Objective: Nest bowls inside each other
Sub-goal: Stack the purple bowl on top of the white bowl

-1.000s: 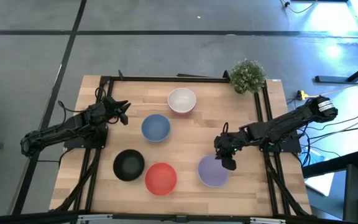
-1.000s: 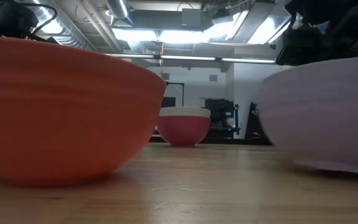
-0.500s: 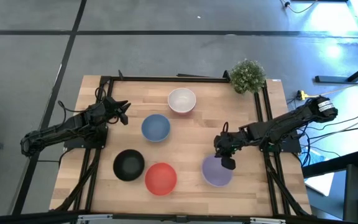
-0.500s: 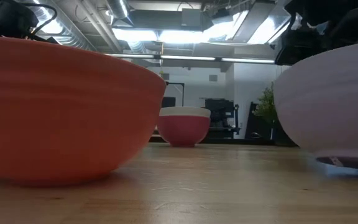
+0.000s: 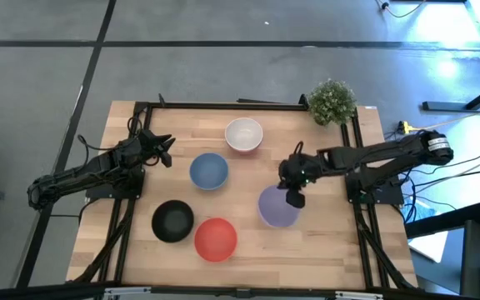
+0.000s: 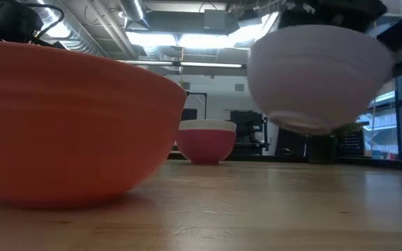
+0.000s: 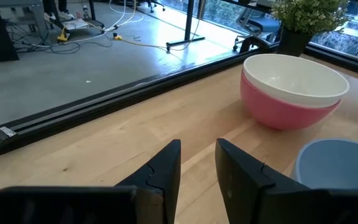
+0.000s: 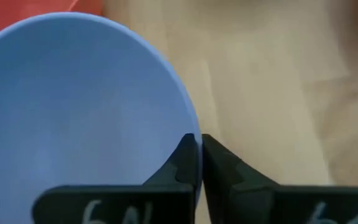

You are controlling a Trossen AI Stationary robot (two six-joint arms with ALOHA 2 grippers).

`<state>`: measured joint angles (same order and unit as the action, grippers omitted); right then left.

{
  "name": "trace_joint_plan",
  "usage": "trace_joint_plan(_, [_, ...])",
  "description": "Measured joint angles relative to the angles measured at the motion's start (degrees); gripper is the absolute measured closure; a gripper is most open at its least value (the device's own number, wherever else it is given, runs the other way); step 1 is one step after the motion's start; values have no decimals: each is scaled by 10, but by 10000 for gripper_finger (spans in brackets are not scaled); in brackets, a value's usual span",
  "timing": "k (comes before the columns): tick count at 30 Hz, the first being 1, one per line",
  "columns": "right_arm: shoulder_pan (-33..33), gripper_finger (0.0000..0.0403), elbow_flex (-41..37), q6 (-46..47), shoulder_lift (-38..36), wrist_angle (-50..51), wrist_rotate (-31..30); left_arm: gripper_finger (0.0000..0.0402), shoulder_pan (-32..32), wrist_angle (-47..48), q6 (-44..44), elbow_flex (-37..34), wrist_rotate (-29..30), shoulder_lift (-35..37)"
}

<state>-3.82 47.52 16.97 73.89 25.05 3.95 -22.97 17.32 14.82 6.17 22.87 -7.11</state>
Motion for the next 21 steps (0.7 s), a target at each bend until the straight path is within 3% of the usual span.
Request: trace_joint_plan(21, [183,393,112,-112,20,18,5,306,0,-3,-34,0,6,0])
